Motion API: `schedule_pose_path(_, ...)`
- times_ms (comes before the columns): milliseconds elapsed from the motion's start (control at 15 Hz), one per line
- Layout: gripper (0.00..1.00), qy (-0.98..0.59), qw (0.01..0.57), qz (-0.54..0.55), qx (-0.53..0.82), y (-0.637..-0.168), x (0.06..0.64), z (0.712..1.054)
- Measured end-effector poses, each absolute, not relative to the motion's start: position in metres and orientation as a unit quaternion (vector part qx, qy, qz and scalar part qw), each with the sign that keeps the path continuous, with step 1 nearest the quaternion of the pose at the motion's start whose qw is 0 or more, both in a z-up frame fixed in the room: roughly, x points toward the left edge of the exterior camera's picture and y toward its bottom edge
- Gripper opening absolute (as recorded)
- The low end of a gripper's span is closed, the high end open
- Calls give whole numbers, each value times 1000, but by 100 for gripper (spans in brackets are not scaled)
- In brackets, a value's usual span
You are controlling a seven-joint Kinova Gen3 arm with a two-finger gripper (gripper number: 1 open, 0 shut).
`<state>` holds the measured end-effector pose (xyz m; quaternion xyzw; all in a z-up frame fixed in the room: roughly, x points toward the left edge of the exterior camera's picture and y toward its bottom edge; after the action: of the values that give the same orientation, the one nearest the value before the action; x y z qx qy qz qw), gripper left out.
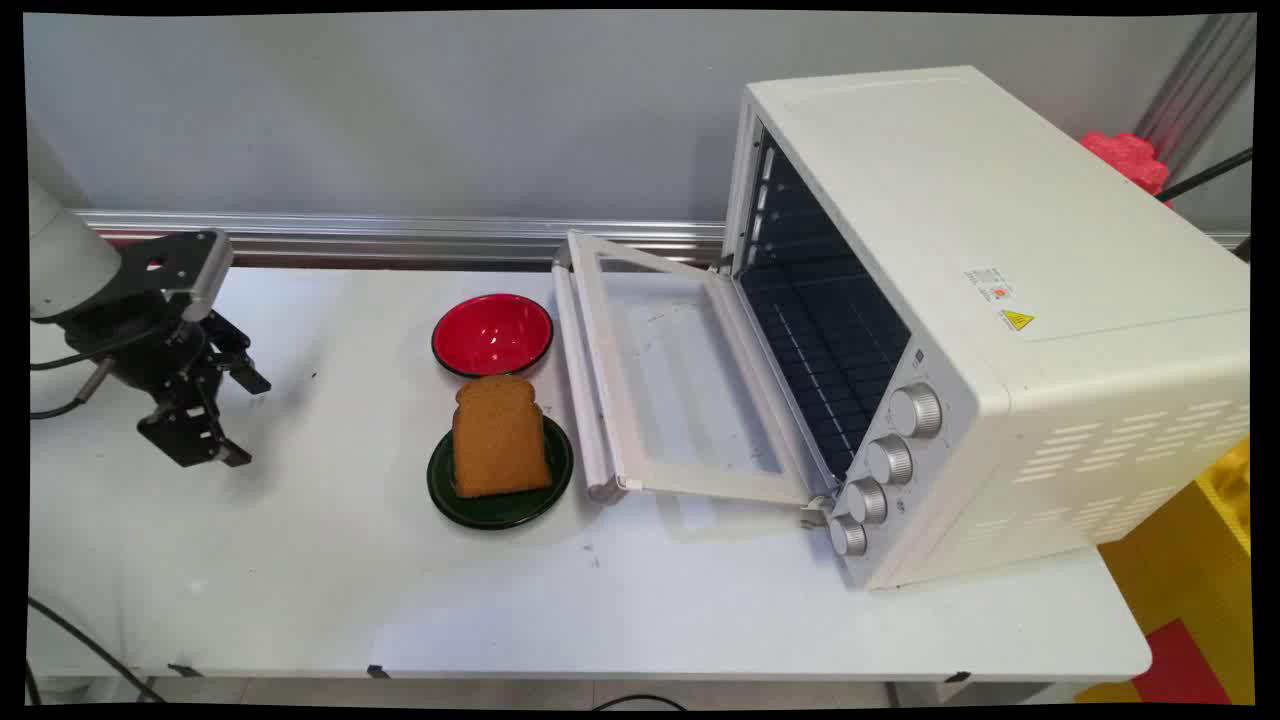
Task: Close the oven
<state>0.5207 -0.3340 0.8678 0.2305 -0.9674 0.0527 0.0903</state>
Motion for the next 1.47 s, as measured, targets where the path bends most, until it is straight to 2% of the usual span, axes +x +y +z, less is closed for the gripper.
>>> schedule_pose_path(933, 100, -908, 276, 86, 301, -379, 465, 882)
schedule_pose_path(1467, 100, -901, 305, 101, 293, -396, 458, 884)
